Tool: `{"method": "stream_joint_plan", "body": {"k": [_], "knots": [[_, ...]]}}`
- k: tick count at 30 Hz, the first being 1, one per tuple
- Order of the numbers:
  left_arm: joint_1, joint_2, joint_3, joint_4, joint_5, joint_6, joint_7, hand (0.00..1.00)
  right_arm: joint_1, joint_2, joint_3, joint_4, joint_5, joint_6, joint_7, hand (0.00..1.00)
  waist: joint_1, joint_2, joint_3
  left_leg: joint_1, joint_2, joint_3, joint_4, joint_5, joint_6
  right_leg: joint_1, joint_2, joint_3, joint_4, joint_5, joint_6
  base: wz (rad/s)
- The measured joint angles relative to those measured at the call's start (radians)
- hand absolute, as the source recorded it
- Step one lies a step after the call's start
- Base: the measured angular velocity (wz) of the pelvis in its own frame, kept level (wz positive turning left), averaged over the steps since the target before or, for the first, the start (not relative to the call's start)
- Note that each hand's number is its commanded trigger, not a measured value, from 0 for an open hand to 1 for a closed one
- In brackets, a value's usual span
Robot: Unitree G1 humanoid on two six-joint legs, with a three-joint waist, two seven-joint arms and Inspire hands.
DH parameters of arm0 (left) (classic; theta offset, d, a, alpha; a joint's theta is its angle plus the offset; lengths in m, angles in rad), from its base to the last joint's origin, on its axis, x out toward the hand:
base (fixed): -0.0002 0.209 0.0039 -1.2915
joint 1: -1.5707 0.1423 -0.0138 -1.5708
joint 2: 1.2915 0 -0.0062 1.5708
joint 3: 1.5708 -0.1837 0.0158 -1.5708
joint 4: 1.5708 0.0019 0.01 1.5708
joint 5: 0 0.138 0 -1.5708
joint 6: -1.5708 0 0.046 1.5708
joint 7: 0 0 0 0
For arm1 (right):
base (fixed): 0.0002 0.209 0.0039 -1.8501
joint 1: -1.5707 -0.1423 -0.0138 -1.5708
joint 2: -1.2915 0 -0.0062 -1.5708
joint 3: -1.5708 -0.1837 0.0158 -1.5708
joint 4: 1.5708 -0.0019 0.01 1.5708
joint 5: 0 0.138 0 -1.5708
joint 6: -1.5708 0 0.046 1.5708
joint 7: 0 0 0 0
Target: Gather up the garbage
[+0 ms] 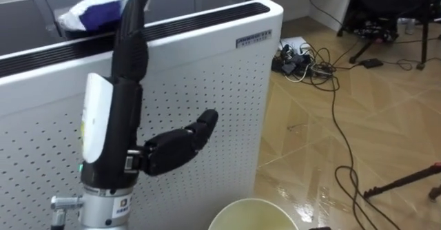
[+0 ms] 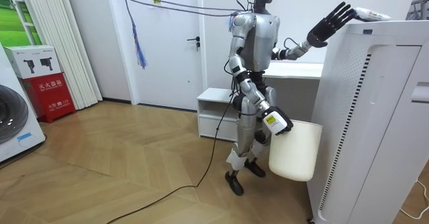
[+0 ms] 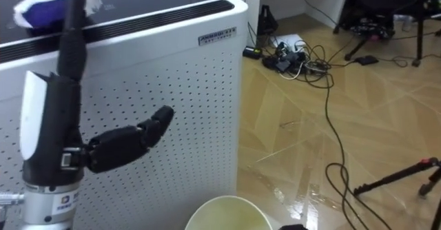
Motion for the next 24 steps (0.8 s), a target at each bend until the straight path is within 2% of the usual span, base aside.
{"method": "stream_joint_plan", "body": {"k": [1,5,7,11,15,19,21,24], "knots": [[0.0,0.0,-0.003,0.002,0.005,0.001,-0.006,0.0,0.0,0.0,0.0,0.003,0.0,0.0,0.001,1.0,-0.002,0.002,-0.0004,-0.004,0.002,0.004,0.0,0.0,0.0,0.004,-0.001,-0.011,0.0,-0.001,-0.001,0.48],[0.0,0.004,-0.029,0.003,0.005,0.001,-0.025,0.0,-0.003,-0.005,-0.004,0.007,-0.003,-0.002,-0.002,1.0,-0.047,0.004,-0.0002,-0.01,0.024,0.077,0.008,0.0,0.0,0.049,-0.007,-0.08,-0.029,-0.004,0.001,0.5],[0.0,0.012,-0.043,0.002,0.005,0.001,-0.028,0.0,-0.008,-0.003,-0.004,0.007,-0.007,-0.002,-0.003,1.0,-0.061,0.005,-0.0004,-0.012,0.027,0.083,0.009,0.001,0.0,0.059,-0.011,-0.095,-0.038,-0.004,0.003,0.28],[0.001,0.02,-0.054,0.002,0.006,0.001,-0.057,0.0,-0.012,-0.001,-0.004,-0.005,-0.043,-0.007,-0.001,1.0,-0.071,0.013,-0.0031,-0.012,0.023,0.087,0.008,0.001,0.0,0.064,-0.01,-0.103,-0.035,-0.005,0.004,0.09],[0.001,0.022,-0.054,0.0,0.004,0.001,-0.088,0.0,-0.012,-0.003,-0.007,-0.005,-0.043,-0.008,-0.007,1.0,-0.072,0.022,-0.0087,-0.008,0.013,0.085,-0.005,0.004,0.005,0.067,-0.021,-0.114,-0.027,-0.008,0.01,0.12],[0.001,0.021,-0.053,-0.007,0.01,0.001,-0.092,0.0,-0.012,-0.001,-0.006,-0.005,-0.043,-0.008,-0.013,1.0,-0.073,0.024,-0.0102,0.011,0.006,0.067,-0.02,0.007,0.01,0.082,-0.021,-0.09,-0.03,-0.006,0.013,0.11],[0.001,0.02,-0.052,-0.038,0.016,0.0,-0.089,0.0,-0.012,-0.003,-0.006,-0.02,-0.043,-0.011,-0.021,1.0,-0.071,0.024,-0.0117,0.012,-0.005,0.052,-0.027,0.011,0.012,0.095,-0.017,-0.063,-0.06,-0.003,0.018,0.2],[0.0,0.022,-0.022,-0.079,0.016,-0.001,-0.085,0.0,-0.012,-0.001,-0.006,-0.02,-0.042,-0.012,-0.026,1.0,-0.055,0.026,-0.0125,0.034,-0.007,0.052,-0.041,0.014,0.011,0.118,-0.016,-0.065,-0.073,-0.001,0.02,0.02]]}}
